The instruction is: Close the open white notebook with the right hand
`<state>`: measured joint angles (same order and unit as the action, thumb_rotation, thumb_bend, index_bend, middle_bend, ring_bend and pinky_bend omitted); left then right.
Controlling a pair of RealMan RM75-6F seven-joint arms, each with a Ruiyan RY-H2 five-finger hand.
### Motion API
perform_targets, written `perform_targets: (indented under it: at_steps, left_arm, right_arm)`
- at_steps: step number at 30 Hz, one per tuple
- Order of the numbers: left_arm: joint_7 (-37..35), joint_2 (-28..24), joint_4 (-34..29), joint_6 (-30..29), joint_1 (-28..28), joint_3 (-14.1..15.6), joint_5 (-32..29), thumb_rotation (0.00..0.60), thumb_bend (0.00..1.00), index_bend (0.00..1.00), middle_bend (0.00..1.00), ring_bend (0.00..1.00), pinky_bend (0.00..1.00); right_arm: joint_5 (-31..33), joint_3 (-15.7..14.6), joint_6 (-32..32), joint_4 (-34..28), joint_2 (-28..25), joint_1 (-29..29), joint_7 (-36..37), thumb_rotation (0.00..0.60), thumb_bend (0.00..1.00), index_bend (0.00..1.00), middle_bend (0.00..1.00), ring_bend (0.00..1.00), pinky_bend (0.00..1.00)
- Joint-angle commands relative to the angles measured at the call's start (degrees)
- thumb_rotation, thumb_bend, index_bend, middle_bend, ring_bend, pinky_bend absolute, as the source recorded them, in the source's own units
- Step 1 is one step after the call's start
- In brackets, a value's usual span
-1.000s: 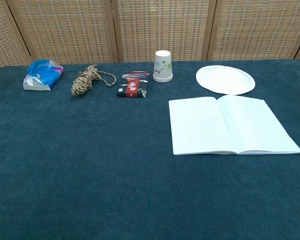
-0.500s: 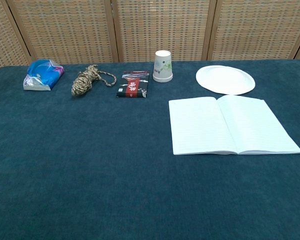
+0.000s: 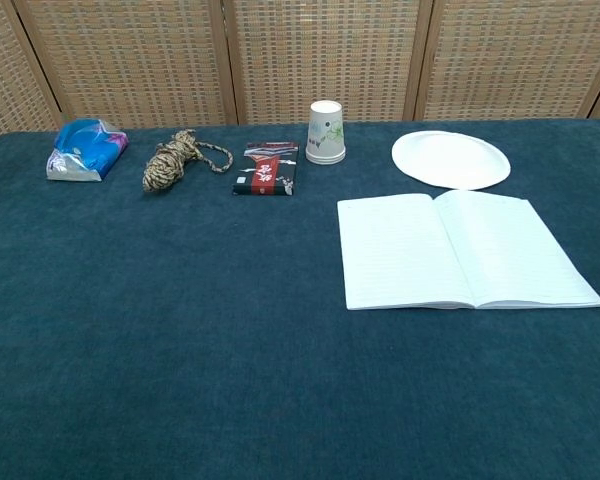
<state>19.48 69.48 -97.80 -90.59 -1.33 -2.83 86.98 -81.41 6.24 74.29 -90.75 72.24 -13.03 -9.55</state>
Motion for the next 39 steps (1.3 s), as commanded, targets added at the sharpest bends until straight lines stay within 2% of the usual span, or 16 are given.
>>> perform_targets:
  at_steps: [1, 11, 20, 33, 39]
  left_arm:
    - [-0.1, 0.0, 0.0, 0.1, 0.0, 0.0, -0.2, 0.600, 0.06, 0.00, 0.00, 0.00, 0.00]
    - [-0.4, 0.0, 0.2, 0.5, -0.3, -0.5, -1.2, 0.600, 0.06, 0.00, 0.00, 0.00, 0.00]
    - [-1.7, -0.3, 0.6, 1.4, -0.6, -0.9, -2.7, 0.600, 0.06, 0.00, 0.00, 0.00, 0.00]
    - [-2.7, -0.5, 0.9, 1.8, -0.8, -1.0, -3.4, 0.600, 0.06, 0.00, 0.00, 0.00, 0.00]
    - [-2.8, -0.3, 1.3, 2.6, -1.1, -1.1, -4.3, 0.600, 0.06, 0.00, 0.00, 0.00, 0.00]
  right_arm:
    - [1.0, 0.6, -1.0, -0.7, 0.8, -0.9, -1.1, 0.600, 0.25, 0.00, 0.00, 0.00, 0.00]
    - [3.8, 2.1, -3.6, -3.1, 5.0, -4.4, -7.2, 0.600, 0.25, 0.00, 0.00, 0.00, 0.00]
    - [8.8, 3.7, -6.3, -4.8, 13.8, -9.1, -15.8, 0.600, 0.25, 0.00, 0.00, 0.00, 0.00]
    - [14.7, 5.7, -7.8, -1.7, 22.6, -14.2, -22.5, 0.600, 0.27, 0.00, 0.00, 0.00, 0.00]
    - [17.4, 6.7, -8.7, 0.6, 24.9, -15.9, -23.2, 0.600, 0.36, 0.00, 0.00, 0.00, 0.00]
